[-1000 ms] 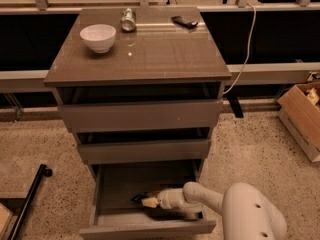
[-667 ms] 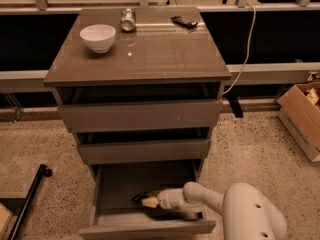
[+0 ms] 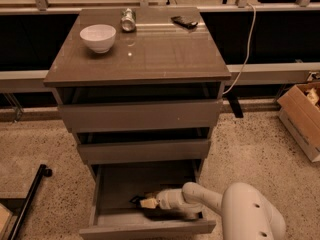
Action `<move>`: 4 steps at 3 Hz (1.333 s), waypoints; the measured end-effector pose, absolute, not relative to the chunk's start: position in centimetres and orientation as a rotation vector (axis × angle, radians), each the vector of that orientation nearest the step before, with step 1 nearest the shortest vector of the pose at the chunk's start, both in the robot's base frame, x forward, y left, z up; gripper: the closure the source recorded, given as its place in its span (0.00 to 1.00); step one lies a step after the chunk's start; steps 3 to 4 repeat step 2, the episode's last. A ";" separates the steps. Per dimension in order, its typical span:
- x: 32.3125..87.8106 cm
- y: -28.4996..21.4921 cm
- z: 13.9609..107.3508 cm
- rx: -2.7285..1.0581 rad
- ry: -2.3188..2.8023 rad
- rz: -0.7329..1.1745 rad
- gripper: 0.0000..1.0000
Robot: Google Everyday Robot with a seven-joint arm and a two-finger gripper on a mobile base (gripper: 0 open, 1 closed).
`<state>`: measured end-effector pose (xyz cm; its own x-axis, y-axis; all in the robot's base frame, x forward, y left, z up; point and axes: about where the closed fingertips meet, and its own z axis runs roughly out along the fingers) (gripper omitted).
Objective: Place rxbar blueberry into bottom drawer
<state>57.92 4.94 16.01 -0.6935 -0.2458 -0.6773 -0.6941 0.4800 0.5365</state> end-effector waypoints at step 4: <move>57.7 5.3 15.9 -0.779 2.209 1.145 0.00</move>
Offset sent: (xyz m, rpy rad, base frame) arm -0.0010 0.0018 -0.0004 0.0013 0.0014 0.0022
